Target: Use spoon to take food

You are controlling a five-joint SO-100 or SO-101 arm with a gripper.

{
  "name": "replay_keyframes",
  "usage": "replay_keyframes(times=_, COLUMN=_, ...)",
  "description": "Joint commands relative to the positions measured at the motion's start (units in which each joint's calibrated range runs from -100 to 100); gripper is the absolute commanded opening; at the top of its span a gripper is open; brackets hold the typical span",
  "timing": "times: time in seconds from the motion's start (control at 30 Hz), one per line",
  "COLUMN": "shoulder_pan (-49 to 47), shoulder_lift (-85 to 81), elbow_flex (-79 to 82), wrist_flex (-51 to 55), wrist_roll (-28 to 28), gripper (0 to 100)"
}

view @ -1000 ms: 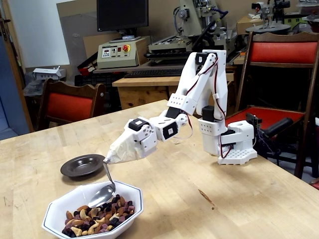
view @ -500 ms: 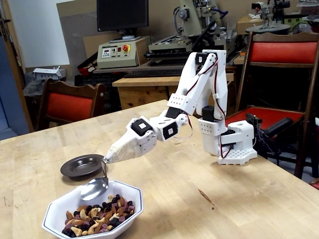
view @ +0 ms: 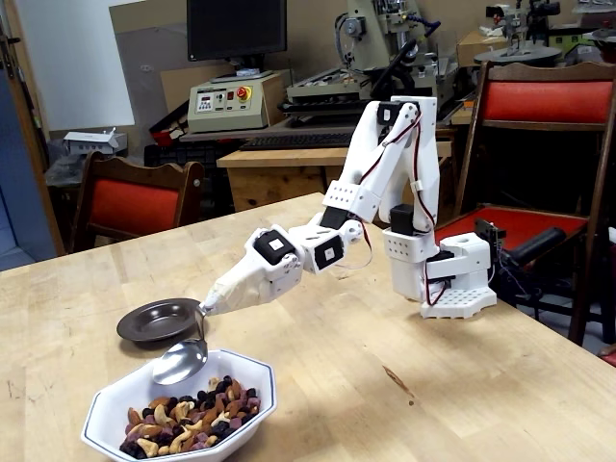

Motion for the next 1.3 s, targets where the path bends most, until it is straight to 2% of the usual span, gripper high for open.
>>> replay_keyframes(times=0.0, shoulder_pan=-0.49, shoulder_lift=0.00, elbow_flex=-2.89, wrist_flex=-1.36, wrist_roll=-0.05, gripper=4)
replay_keyframes(times=0.2, shoulder_pan=-0.49, shoulder_lift=8.13, elbow_flex=-3.60, wrist_flex=-2.07, wrist_roll=-0.05, gripper=4)
replay_keyframes(times=0.57, shoulder_pan=-0.49, shoulder_lift=16.17, elbow_flex=-3.69, wrist_flex=-14.16, wrist_roll=0.00, gripper=4)
replay_keyframes(times=1.27, shoulder_pan=-0.64, shoulder_lift=16.35, elbow_flex=-3.42, wrist_flex=-15.19, wrist_roll=-0.10, gripper=4)
